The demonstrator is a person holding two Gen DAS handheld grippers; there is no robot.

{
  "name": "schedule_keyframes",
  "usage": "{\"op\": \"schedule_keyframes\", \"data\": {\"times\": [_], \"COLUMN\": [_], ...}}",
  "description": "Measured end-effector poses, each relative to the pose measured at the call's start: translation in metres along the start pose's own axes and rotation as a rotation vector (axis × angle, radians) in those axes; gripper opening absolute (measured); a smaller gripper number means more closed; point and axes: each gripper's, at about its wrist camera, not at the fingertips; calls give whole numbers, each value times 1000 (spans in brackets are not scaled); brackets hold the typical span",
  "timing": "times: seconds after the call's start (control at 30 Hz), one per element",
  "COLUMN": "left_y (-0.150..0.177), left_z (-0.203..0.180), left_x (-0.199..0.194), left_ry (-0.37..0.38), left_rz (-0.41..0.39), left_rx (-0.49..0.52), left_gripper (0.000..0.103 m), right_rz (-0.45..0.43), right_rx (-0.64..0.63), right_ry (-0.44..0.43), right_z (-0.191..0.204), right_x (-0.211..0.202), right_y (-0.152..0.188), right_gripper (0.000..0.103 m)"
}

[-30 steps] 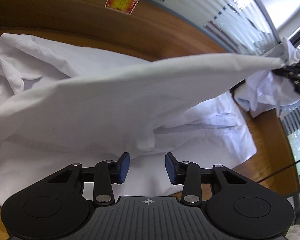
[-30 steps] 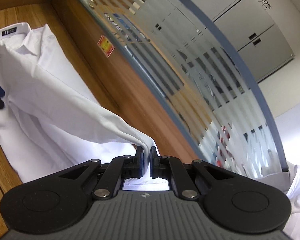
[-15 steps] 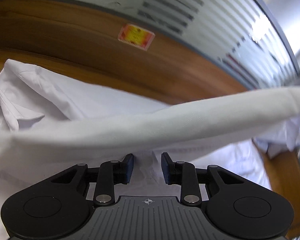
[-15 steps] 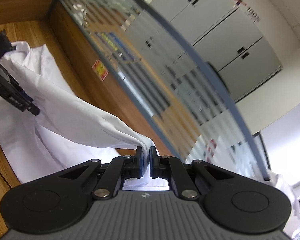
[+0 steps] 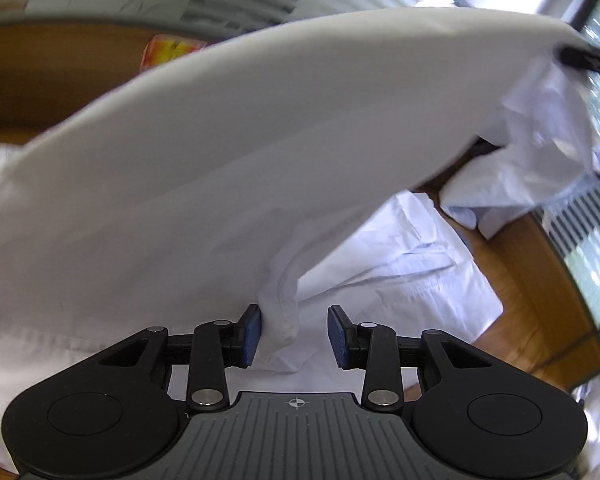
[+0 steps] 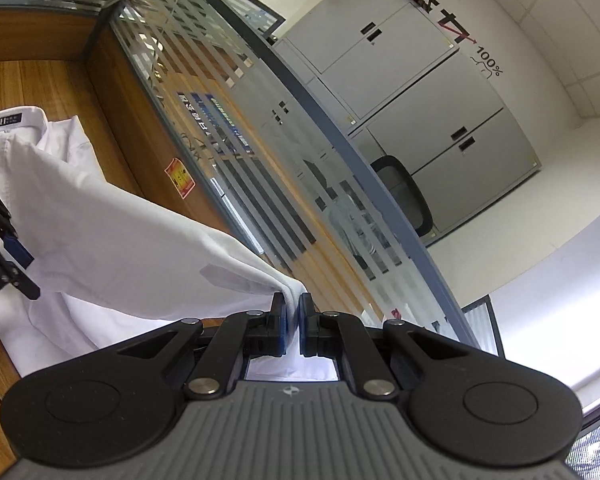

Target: Fold clothes

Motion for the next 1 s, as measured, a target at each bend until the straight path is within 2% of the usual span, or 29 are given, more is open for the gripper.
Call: {"op": "schedule_keyframes", "data": {"times": [0.07,0.4,0.53,0.6,0.67,0.77,0.9,1.0], "left_y": [4,0,-9,-15,-18,-16,-2,12], "left_z": [-7,-15,-6,2,11,20,21,22], "left_x": [-10,23,39,39,35,30,15,-7], "left_ry": [-23,-9,-107,-176,-212,-226,-177,-175], "left_rz": [-12,87,45,-9,-58,-57,-7,11], "left_rx": [60,132,105,58,-5,-27,1,8], "left_gripper": [38,38,36,36,32,33,45,45], "right_rz": [-1,-25,-41,-34,-19,35,108,138], "right_rx": [-4,-7,4,8,8,11,5,-15], "right_ry": [0,5,11,10,6,-14,-35,-50], "right_z": [-1,-2,-3,-1,4,19,46,63], "right_x": [0,0,-7,-9,-9,5,38,48], "right_y": [-1,-9,-8,-2,8,32,68,92], "right_gripper": [6,6,6,6,6,6,6,6]}}
Point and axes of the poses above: each gripper's, at about its wrist camera, not at the fingertips, and x roughly the way its jaws point, z to its left, y to its underside, and after that the axes turned 7 degrees about y, right-handed
